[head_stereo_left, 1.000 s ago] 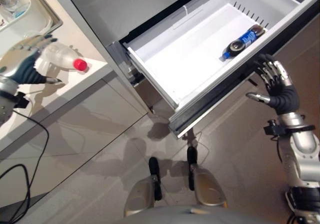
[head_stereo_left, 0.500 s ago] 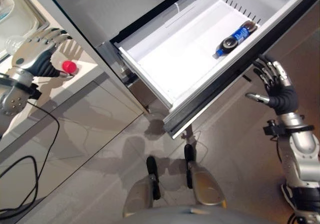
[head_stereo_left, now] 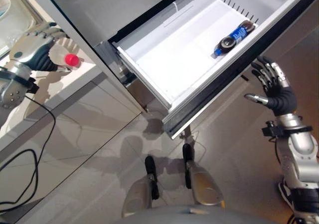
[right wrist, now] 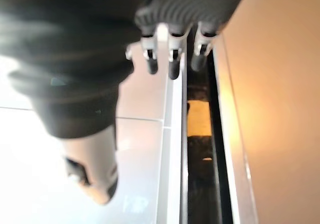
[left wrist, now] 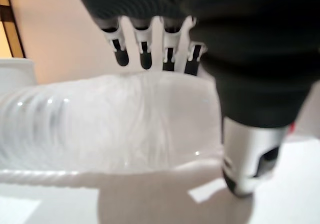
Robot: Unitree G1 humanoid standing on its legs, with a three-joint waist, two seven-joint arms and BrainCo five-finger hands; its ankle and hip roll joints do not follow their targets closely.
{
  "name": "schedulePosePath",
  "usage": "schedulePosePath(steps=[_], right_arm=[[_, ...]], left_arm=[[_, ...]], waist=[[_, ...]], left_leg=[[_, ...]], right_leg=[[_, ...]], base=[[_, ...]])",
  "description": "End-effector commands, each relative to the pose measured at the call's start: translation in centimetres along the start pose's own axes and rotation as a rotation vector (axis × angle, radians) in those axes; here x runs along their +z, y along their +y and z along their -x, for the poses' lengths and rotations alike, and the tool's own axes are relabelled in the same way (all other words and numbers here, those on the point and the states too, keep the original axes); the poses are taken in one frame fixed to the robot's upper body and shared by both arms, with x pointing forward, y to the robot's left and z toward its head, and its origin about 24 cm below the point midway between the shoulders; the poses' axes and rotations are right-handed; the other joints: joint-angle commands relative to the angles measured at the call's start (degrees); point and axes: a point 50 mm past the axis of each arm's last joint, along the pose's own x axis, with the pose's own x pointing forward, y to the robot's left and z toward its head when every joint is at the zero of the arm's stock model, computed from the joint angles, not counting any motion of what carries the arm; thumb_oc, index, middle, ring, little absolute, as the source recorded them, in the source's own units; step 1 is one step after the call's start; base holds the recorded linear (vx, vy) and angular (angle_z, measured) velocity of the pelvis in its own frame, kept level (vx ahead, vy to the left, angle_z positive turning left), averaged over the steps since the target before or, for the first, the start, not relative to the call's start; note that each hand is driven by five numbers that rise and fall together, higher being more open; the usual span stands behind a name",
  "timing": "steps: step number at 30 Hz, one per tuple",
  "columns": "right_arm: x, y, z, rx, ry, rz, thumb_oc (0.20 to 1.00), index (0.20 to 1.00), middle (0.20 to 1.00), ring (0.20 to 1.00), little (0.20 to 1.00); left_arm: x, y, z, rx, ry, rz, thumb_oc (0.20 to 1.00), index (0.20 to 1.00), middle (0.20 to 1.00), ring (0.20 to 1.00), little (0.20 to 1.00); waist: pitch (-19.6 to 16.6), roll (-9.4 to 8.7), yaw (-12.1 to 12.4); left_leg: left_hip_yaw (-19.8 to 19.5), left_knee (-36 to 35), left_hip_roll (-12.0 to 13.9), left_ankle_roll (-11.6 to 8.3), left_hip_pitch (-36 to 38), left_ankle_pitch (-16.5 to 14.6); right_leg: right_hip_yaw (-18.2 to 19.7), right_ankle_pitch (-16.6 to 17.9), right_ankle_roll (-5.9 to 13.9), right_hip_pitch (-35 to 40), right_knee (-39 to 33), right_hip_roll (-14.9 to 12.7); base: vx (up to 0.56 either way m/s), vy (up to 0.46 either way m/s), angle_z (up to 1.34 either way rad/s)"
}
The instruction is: Take the drinks into the refrigerator
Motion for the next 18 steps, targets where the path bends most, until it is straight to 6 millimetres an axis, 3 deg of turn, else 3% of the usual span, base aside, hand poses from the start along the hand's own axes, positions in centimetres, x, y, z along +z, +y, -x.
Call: schedulePosePath(steps=[1,10,18], right_arm=[[3.9,-0.3,-1.1,-0.004,-0.207,0.005,1.0,1.0,1.0,1.0,1.0],[4.0,-0.4,-1.2,-0.005,-0.209,0.003,1.0,1.0,1.0,1.0,1.0],[4.0,-0.4,-1.1,-0.006,-0.21,0.003,1.0,1.0,1.0,1.0,1.0]], left_arm=[[-1.4,-1.3,1.4,-0.166,0.042,-0.081,1.0,1.0,1.0,1.0,1.0],[-2.3,0.2,1.9,-0.196,0.062,-0.144,1.0,1.0,1.0,1.0,1.0],[-2.8,-0.2,2.7,-0.224,0.091,-0.145,1.0,1.0,1.0,1.0,1.0]], waist=[[0.77,-1.56,-1.43],[1.09,-1.49,-1.22],[1.43,-1.27,-0.99]], left_leg=[[-1.5,8.36,-0.94,2.71,-0.14,-8.62],[-1.8,9.12,-1.2,2.81,-0.71,-8.95],[-1.72,9.71,-1.45,2.98,-1.03,-9.27]], right_leg=[[-0.68,-9.05,3.93,-0.22,8.65,-1.57],[-0.92,-9.1,3.9,-0.46,8.98,-1.79],[-0.82,-9.17,3.91,-0.73,9.39,-1.94]], base=[[0.0,0.006,-0.03],[0.0,0.0,0.0],[0.0,0.0,0.0]])
